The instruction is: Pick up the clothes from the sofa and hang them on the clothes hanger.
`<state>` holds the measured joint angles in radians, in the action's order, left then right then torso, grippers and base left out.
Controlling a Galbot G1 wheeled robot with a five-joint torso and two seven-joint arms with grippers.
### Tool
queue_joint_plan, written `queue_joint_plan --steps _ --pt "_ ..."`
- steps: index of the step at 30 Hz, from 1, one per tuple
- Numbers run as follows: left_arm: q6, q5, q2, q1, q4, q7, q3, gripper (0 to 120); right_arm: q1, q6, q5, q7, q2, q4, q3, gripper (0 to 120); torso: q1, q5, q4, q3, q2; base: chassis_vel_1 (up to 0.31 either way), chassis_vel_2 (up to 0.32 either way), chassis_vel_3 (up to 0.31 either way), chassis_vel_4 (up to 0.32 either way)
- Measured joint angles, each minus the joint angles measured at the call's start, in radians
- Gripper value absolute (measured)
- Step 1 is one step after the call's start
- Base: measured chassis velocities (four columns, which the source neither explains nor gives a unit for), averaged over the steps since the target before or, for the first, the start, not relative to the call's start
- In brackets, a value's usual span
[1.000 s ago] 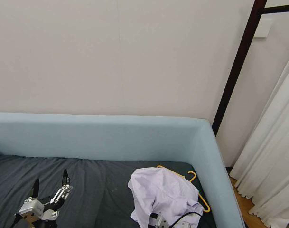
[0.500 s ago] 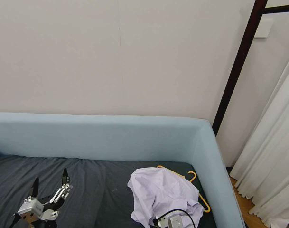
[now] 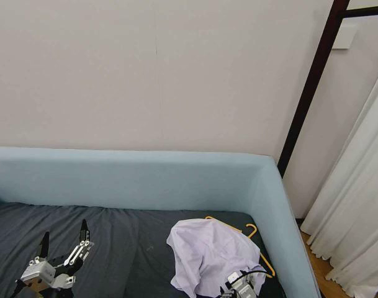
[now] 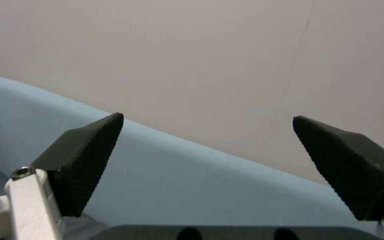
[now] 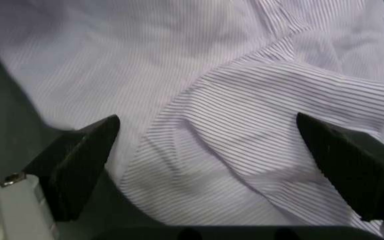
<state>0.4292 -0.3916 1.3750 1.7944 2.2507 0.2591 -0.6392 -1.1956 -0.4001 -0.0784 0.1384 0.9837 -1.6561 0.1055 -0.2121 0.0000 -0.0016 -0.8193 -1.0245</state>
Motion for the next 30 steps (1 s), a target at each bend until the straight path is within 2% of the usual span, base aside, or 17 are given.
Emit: queue_joint_plan --steps 3,6,11,17,23,25,26,29,30 --pt "0.000 0.000 0.000 0.000 0.000 0.000 0.000 100 -0.016 0.060 0.039 -0.040 -0.004 0.004 -0.002 100 0.000 -0.0001 0.0000 0.000 0.000 0.000 0.000 0.000 0.000" --pt "0.000 0.000 0.003 0.000 0.001 0.000 0.002 100 -0.039 0.176 0.146 -0.106 0.000 0.014 -0.013 100 0.000 -0.0001 0.0001 0.000 0.000 0.000 0.000 0.000 0.000" --pt "0.000 0.001 0.002 0.000 0.001 0.000 0.003 100 -0.056 0.278 0.295 -0.176 0.007 0.040 -0.045 100 0.000 0.0000 0.0001 0.000 0.000 0.000 0.000 0.000 0.000" --pt "0.000 0.001 0.000 0.000 0.004 0.000 0.002 100 -0.057 0.305 0.389 -0.211 0.014 0.090 -0.078 99 0.000 0.0000 0.0001 0.000 0.000 0.000 0.000 0.000 0.000" --pt "-0.004 -0.002 -0.007 -0.001 0.005 0.002 -0.004 100 -0.055 0.287 0.410 -0.246 0.022 0.133 -0.103 79 0.000 -0.0001 0.0001 0.000 0.000 0.000 0.000 0.000 0.000" --pt "-0.006 -0.002 -0.007 -0.004 0.004 0.002 -0.002 100 -0.056 0.303 0.416 -0.253 0.029 0.139 -0.103 69 0.000 -0.0001 0.0000 0.000 0.000 0.000 0.000 0.000 0.000" --pt "-0.006 -0.002 -0.007 -0.004 0.004 0.002 -0.002 100 -0.056 0.303 0.416 -0.253 0.029 0.139 -0.103 69 0.000 -0.0001 0.0000 0.000 0.000 0.000 0.000 0.000 0.000" --pt "-0.007 -0.003 -0.007 -0.006 0.003 0.002 -0.001 100 -0.053 0.344 0.449 -0.253 0.042 0.153 -0.102 59 0.000 0.0000 0.0000 0.000 0.000 0.000 0.000 0.000 0.000" --pt "-0.008 -0.003 -0.008 -0.006 0.002 0.003 -0.002 100 -0.050 0.368 0.460 -0.250 0.048 0.162 -0.102 52 0.000 -0.0001 0.0001 0.000 0.000 0.000 0.000 0.000 0.000"
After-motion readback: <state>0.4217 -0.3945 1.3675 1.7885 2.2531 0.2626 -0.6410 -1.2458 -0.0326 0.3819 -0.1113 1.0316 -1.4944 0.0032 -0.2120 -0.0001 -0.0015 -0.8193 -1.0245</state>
